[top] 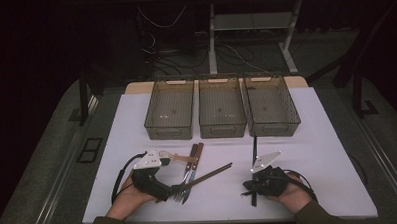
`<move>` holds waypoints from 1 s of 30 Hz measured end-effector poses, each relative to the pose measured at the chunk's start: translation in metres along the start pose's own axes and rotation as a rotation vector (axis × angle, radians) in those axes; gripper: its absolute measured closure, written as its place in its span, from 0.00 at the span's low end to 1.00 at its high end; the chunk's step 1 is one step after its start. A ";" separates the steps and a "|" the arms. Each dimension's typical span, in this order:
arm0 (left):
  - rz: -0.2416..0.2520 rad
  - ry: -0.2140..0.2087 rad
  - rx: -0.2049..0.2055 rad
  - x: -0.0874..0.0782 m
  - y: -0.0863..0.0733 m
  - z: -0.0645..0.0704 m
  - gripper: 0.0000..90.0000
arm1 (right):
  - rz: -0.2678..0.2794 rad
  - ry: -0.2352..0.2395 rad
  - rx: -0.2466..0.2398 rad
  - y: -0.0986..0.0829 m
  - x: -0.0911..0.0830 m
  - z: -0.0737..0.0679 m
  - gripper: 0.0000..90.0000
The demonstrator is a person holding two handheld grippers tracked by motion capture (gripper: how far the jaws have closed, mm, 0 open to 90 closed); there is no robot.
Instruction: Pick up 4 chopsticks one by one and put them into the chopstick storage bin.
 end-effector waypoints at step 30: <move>-0.002 -0.002 0.000 0.001 0.000 0.000 0.00 | -0.038 -0.034 0.011 -0.026 -0.021 0.007 1.00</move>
Point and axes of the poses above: each handheld gripper's, and its own axes: x roughly forward along the jaws, y roughly out of its top, z roughly to its right, the point moved 7 cm from there along x, roughly forward along the jaws, and after that the axes turned 5 degrees about -y, right-handed, at the moved point
